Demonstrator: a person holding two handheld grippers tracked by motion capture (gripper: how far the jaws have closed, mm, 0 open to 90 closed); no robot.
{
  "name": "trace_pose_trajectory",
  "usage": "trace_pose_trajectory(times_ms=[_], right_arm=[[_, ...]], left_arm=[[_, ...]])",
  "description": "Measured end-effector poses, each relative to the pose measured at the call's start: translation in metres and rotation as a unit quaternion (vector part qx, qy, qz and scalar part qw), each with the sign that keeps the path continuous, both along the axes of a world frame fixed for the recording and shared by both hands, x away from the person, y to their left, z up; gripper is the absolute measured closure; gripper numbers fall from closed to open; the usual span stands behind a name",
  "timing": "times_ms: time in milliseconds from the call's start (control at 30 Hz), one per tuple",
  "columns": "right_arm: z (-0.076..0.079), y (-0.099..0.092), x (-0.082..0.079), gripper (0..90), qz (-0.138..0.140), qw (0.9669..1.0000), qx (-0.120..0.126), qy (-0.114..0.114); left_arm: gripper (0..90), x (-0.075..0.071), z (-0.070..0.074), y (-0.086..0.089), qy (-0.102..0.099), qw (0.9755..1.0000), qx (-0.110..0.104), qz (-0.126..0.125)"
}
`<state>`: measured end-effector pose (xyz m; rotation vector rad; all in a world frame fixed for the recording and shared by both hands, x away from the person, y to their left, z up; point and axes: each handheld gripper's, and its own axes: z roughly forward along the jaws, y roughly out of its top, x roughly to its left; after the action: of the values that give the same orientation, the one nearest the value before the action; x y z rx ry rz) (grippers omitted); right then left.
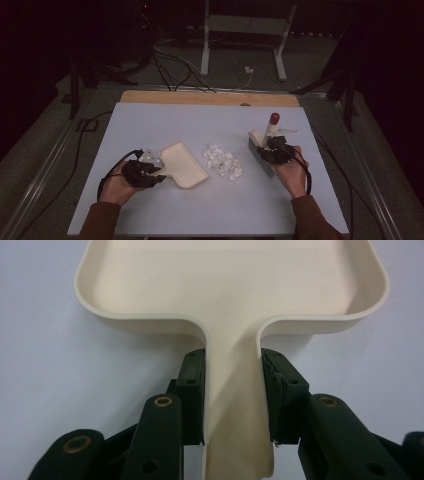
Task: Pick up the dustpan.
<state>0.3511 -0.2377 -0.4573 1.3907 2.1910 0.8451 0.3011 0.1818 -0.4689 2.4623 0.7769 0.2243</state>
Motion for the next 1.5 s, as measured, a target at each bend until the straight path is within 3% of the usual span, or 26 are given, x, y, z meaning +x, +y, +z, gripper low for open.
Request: trace_pose_trajectory(times_ms=[500,867,1100,1500], right_arm=[[0.0,-0.001,0.0,66.8,-0.002,1.0,0.002,0.002],[-0.001,-0.002,0.0,66.8,-0.01,0.9998,0.018,0.008],[0.0,0.0,-0.001,66.8,-0.029,0.999,0.031,0.016],[0.001,0.017,-0.001,66.8,-0.029,0.9993,0.018,0.016]], left_arm=[[66.6,0.006,-0.004,-0.017,0.009,0.999,0.022,-0.038],[66.5,0.009,-0.004,-0.023,0.01,0.9983,0.035,-0.046],[66.5,0.01,-0.005,-0.025,0.014,0.9979,0.043,-0.045],[66.5,0.011,-0.004,-0.029,0.014,0.9975,0.051,-0.046]])
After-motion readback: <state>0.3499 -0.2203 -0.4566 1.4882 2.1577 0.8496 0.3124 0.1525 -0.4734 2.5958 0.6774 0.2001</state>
